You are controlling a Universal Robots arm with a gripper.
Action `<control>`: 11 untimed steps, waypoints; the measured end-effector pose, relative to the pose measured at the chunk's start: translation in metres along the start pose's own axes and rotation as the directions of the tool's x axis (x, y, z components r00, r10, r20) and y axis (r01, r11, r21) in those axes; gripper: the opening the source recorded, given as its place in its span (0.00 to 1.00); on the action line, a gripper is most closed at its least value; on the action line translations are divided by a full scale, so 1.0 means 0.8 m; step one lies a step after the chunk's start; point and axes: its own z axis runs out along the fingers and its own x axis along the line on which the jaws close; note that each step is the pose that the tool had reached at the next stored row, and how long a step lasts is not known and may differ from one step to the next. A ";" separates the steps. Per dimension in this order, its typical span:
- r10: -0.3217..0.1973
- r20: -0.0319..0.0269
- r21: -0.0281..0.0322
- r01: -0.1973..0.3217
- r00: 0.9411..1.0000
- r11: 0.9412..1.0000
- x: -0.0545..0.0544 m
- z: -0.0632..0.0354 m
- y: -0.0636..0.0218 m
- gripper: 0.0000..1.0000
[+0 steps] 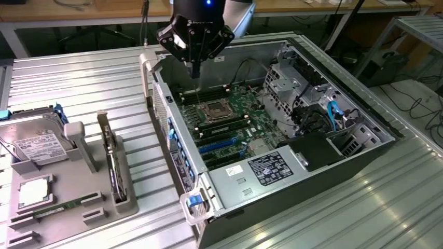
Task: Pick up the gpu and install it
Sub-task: 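Reach for the gpu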
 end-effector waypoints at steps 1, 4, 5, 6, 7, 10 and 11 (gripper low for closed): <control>0.000 0.000 0.000 0.000 1.000 1.000 0.002 0.000 0.000 0.11; 0.000 0.000 0.000 0.000 1.000 1.000 0.005 0.000 0.000 0.11; 0.000 0.000 0.000 0.000 1.000 1.000 0.005 0.000 -0.001 0.11; 0.000 0.000 0.000 0.000 1.000 1.000 0.006 0.000 -0.001 0.11; 0.000 0.000 0.000 0.000 1.000 1.000 0.007 0.000 -0.001 0.11; 0.000 0.000 0.000 0.000 1.000 1.000 0.011 0.000 -0.001 0.11; 0.000 0.000 0.000 0.000 1.000 1.000 0.012 0.000 -0.001 0.11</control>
